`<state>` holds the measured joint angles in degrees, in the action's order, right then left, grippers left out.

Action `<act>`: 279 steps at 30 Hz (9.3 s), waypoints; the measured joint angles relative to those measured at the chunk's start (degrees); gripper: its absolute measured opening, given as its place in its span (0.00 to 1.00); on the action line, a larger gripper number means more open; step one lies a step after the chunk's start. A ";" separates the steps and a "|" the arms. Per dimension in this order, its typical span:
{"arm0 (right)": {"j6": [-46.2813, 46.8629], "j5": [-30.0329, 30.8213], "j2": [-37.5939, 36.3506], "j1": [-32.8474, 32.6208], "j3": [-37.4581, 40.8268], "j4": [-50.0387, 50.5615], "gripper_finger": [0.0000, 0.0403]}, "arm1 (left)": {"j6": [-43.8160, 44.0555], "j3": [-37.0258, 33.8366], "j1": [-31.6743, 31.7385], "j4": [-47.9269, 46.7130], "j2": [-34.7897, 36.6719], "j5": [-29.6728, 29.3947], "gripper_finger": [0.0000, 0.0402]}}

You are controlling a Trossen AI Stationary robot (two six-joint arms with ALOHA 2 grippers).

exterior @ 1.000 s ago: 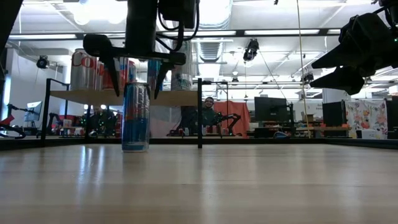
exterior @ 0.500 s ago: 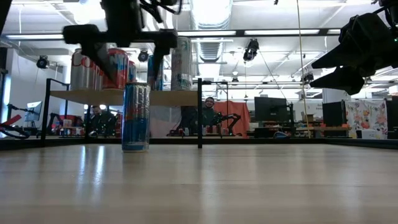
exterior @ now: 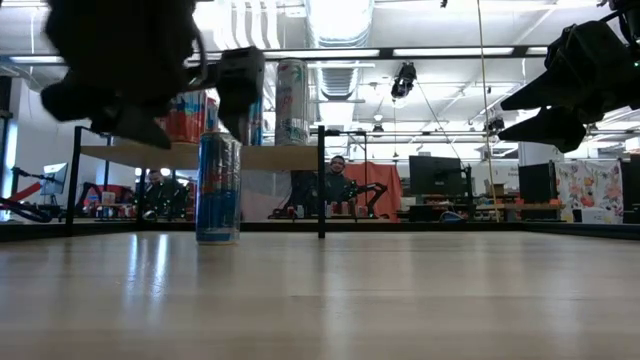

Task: Place canned beverage on shelf
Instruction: Put the blue soda can and align the with the other blue soda can on the shelf

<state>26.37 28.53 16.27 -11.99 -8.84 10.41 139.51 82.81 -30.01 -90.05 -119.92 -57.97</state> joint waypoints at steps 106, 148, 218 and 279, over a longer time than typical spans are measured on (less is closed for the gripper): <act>0.00 0.00 0.00 0.02 0.00 0.00 0.83 | -3.70 -2.68 7.95 0.03 0.52 -10.47 0.50; 0.00 0.00 0.00 0.01 0.00 0.00 0.83 | -14.76 -4.61 24.94 3.39 13.25 -19.99 0.50; 0.00 0.00 0.00 0.02 0.00 0.00 0.83 | -26.54 -9.58 31.25 14.65 13.27 -27.20 0.59; -0.02 0.00 0.00 0.00 0.00 0.01 0.83 | -29.34 -8.47 30.24 15.16 14.54 -19.78 0.72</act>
<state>26.35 28.53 16.27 -11.98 -8.84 10.42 110.17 74.35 0.23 -74.89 -105.38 -77.75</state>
